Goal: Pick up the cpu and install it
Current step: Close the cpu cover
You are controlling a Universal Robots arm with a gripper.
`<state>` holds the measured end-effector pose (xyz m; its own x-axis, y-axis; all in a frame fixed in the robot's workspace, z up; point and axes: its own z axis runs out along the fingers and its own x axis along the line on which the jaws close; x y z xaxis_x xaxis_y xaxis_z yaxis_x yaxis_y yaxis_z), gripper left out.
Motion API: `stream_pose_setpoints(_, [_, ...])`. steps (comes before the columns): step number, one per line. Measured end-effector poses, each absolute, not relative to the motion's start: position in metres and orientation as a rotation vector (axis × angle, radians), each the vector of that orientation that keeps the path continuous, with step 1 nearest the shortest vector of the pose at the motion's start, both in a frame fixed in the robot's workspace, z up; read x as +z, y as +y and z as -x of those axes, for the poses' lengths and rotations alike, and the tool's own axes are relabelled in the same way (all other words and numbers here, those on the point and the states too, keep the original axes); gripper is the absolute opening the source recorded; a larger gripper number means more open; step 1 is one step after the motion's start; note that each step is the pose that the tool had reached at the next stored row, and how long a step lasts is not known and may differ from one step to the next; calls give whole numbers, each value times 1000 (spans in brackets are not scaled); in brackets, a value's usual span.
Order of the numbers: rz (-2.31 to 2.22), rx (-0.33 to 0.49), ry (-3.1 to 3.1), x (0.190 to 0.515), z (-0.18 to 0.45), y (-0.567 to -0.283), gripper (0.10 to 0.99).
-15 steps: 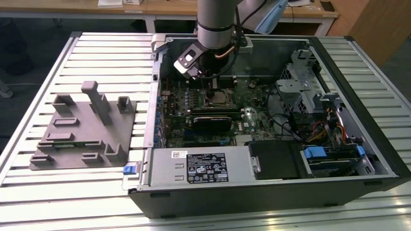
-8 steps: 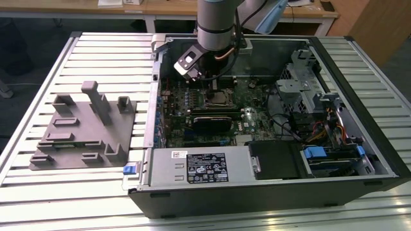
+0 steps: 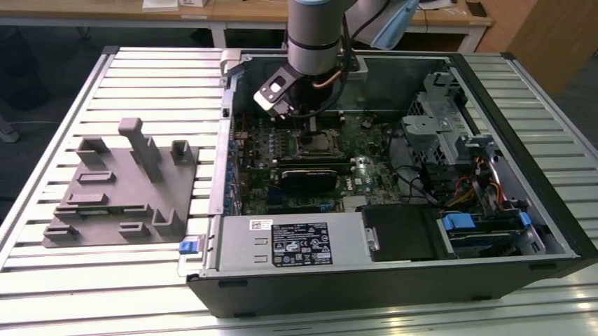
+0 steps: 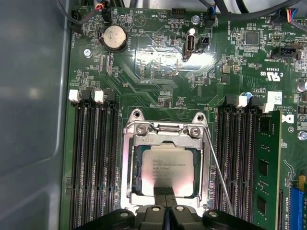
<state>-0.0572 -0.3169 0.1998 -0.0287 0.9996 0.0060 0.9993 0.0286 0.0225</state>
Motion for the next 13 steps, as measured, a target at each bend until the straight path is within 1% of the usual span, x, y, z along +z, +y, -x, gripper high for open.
stream_pose_setpoints(6, [-2182, 33, 2245, 201, 55, -317, 106])
stream_pose_setpoints(13, [-2182, 32, 2245, 213, 55, -317, 106])
